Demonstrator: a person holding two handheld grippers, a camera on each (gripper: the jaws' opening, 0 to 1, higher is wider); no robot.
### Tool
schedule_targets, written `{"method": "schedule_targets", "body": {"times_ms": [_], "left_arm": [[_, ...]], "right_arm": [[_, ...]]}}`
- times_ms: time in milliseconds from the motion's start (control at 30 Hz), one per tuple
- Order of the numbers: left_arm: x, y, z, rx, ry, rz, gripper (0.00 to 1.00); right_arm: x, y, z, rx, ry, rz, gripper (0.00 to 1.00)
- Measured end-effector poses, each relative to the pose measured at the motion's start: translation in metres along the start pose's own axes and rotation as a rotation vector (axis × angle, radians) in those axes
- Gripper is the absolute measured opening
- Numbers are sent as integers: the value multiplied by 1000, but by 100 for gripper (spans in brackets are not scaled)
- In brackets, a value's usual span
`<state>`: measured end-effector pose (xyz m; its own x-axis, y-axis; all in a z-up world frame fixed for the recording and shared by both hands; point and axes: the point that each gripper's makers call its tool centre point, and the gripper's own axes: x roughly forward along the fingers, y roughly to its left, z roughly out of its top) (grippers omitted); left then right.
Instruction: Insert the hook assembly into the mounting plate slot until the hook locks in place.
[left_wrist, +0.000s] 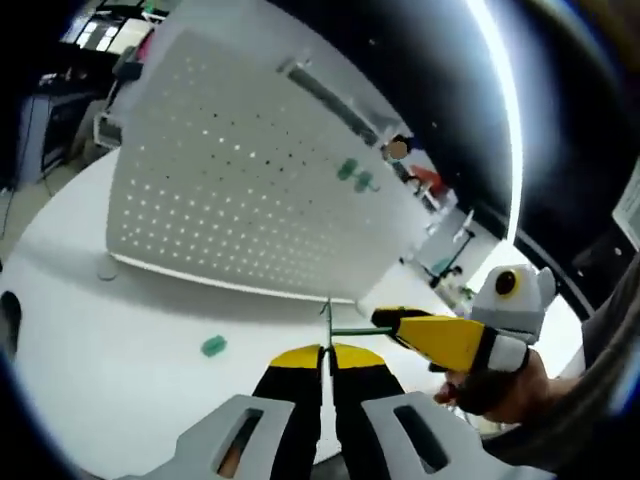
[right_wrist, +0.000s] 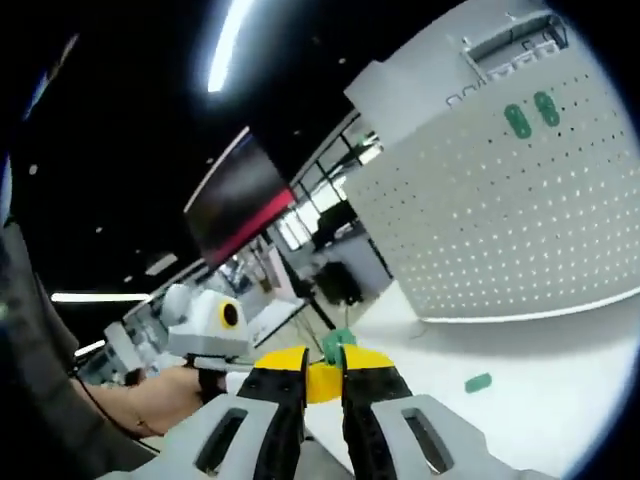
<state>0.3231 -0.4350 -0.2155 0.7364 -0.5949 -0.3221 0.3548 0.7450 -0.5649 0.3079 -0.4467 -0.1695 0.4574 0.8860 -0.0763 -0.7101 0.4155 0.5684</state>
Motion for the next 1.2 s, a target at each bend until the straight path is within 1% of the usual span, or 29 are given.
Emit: {"method": "schedule_targets", "body": {"times_ms": [33,100,133,200,233,267,400,433,600,633,667,700,733,833,900,967,1033,1100,1133,1200], "left_arm": [[-1,5,1,47,3,29,2],[-3,5,1,119,16,53,2],[-3,5,1,140,18,59,2],[-3,0,-1,166,32,55,2],[-2,-5,-2,178,41,39,2],[-1,-7,-1,188,37,37,2],[1,-14,-2,328,47,43,2],[2,-17,-2,345,49,40,2],[2,-22,2,393,32,40,2],[2,-22,3,396,30,40,2],[3,-22,3,388,31,36,2],[3,-24,4,370,29,26,2],[3,-24,5,370,26,25,2],[3,-26,9,416,20,40,2],[2,-26,9,429,20,45,2],[2,-29,9,398,26,26,2],[1,-29,12,404,10,27,2],[1,-29,11,428,12,36,2],[1,-29,11,445,14,43,2],[1,-29,11,448,15,45,2]], "right_arm": [[0,1,-1,-7,4,-1,11],[-1,0,-4,-26,18,-16,12],[-1,0,-4,-23,19,-18,12],[-1,-1,-4,-20,23,-23,12],[0,-1,-5,-18,24,-26,12],[0,-3,-6,-15,28,-33,11],[0,-6,-7,20,27,-46,11],[0,-6,-6,32,22,-49,11],[-2,-10,-2,45,5,-68,8],[-3,-10,-1,46,2,-69,7],[-4,-9,2,44,-14,-73,7],[-4,-9,3,42,-18,-73,7],[-4,-8,4,40,-20,-70,6],[-2,-5,0,51,0,-60,4],[-1,-5,1,64,-10,-63,3],[-2,-5,3,68,-20,-61,4],[-2,-3,5,51,-31,-66,3],[-1,-5,5,3,-26,-94,1],[-1,-4,5,-8,-21,-91,1],[-2,-5,5,0,-21,-92,1]]}}
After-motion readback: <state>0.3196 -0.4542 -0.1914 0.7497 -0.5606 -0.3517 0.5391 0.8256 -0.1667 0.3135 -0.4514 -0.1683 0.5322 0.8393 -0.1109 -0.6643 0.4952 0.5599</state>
